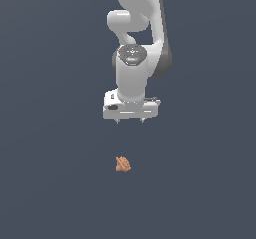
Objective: Pick up the object and move it to a goal position.
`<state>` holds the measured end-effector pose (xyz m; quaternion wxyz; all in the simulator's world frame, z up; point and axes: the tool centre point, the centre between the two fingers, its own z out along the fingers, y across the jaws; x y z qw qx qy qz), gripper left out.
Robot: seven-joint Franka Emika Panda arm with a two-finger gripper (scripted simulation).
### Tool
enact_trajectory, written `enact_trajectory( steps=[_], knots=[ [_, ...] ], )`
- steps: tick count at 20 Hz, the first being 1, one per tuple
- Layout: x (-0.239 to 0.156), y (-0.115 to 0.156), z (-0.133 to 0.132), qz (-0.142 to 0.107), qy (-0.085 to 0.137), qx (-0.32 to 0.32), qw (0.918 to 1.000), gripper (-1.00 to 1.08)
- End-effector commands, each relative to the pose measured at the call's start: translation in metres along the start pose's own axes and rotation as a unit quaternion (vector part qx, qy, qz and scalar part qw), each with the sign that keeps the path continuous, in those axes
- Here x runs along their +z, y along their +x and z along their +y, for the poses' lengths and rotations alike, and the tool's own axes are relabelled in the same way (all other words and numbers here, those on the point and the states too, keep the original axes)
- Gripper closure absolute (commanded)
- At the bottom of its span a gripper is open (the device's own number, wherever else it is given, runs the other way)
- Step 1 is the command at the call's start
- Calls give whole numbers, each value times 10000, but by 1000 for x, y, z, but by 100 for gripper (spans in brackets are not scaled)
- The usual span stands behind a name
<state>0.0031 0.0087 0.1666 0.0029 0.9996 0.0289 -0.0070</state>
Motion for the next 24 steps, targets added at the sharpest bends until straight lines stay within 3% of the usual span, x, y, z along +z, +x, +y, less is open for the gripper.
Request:
enact_trajectory(
  steps=[1,14,24],
  knots=[
    [0,0,0,0,0,0,10000,-92],
    [0,-5,-2,-70,-100,-210,9997,-92],
    [8,17,2,-59,-107,-585,9982,-92]
  ],
)
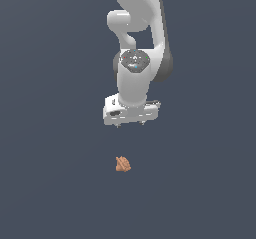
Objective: Pick up the object and move it to a goal position.
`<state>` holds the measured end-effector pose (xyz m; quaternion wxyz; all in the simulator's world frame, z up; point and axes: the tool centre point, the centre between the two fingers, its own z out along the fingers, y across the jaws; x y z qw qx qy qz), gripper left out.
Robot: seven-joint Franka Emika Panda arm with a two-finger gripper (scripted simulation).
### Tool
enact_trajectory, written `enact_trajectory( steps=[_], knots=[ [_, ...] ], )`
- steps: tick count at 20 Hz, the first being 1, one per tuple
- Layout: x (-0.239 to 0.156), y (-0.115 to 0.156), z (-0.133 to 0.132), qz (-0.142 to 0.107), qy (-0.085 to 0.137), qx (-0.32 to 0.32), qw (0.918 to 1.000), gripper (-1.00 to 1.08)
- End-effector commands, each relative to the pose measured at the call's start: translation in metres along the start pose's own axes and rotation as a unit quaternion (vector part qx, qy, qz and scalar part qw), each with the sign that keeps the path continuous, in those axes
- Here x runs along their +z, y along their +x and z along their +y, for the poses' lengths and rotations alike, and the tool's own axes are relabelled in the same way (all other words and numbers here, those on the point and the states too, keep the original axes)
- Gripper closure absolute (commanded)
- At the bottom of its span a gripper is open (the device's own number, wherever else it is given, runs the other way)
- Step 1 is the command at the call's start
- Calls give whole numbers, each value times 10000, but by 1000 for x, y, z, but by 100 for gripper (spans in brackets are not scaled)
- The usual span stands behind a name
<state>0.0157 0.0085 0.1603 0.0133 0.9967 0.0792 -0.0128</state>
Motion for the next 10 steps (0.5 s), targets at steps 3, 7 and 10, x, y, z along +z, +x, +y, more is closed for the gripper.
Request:
enact_trajectory(
  steps=[3,7,10],
  knots=[
    [7,17,5,11,-3,-295,9996,-92],
    [17,37,11,27,-1,-649,9979,-92],
    [26,53,16,44,7,-950,9955,-92]
  ],
)
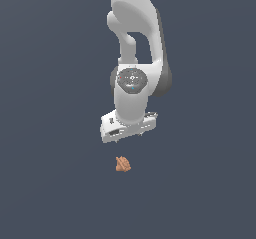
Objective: Pick up the object and move it to a goal position.
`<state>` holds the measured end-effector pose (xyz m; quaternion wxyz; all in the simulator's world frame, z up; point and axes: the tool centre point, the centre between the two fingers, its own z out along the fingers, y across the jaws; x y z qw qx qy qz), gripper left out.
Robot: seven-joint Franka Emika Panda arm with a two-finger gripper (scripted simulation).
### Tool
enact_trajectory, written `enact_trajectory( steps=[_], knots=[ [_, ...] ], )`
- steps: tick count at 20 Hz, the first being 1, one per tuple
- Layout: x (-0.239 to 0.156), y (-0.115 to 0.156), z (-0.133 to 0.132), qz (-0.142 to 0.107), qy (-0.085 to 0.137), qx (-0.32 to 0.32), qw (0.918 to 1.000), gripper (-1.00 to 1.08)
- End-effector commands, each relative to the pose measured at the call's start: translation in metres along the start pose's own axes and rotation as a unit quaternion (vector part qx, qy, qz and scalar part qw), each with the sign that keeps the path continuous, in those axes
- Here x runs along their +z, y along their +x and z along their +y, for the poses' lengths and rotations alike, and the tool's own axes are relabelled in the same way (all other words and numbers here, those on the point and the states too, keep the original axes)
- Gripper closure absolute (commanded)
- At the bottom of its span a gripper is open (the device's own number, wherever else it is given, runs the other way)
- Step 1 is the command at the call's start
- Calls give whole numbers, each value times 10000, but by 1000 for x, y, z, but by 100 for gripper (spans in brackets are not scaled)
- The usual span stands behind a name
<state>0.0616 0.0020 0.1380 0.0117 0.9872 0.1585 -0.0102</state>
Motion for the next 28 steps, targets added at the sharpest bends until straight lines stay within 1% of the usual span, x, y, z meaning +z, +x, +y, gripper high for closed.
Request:
enact_trajectory(
  steps=[1,7,13,20,28],
  knots=[
    [8,12,7,14,7,-252,9997,-92],
    [29,37,22,58,34,-820,9966,-92],
    [45,53,35,99,60,-1222,9924,-92],
    [56,61,43,128,77,-1464,9891,-92],
    [61,61,44,128,80,-1484,9888,-92]
  ],
)
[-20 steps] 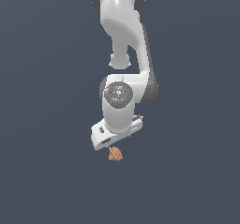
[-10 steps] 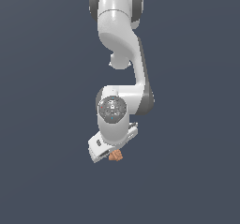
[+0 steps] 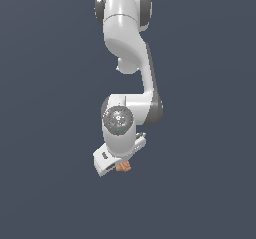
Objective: Pick up the object and move it to a goal position.
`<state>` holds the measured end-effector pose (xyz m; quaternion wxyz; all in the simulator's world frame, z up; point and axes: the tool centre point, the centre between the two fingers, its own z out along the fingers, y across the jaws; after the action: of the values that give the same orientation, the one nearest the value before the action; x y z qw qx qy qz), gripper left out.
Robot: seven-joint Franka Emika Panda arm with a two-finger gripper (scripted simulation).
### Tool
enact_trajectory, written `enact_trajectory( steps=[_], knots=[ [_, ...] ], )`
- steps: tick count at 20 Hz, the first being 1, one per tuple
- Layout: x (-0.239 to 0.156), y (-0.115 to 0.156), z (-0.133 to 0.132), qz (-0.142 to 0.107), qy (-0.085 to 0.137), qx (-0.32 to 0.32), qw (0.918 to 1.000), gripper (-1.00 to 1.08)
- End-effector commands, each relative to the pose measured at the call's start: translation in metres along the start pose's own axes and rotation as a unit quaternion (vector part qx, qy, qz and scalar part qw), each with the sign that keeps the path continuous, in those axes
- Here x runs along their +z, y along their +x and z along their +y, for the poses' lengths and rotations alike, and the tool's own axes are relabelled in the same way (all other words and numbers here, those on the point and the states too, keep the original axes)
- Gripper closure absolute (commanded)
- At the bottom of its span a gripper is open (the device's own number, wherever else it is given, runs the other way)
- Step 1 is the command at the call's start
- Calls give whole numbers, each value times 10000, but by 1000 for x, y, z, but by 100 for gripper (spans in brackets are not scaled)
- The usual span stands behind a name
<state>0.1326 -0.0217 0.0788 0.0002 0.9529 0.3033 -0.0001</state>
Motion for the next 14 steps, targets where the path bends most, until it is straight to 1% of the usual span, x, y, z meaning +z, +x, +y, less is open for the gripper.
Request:
enact_trajectory(
  steps=[1,9,14],
  knots=[
    [5,0,0,-3,2,0,10000,-92],
    [45,-1,-1,1,1,-15,10000,-92],
    [50,0,0,2,1,-19,10000,-92]
  ],
)
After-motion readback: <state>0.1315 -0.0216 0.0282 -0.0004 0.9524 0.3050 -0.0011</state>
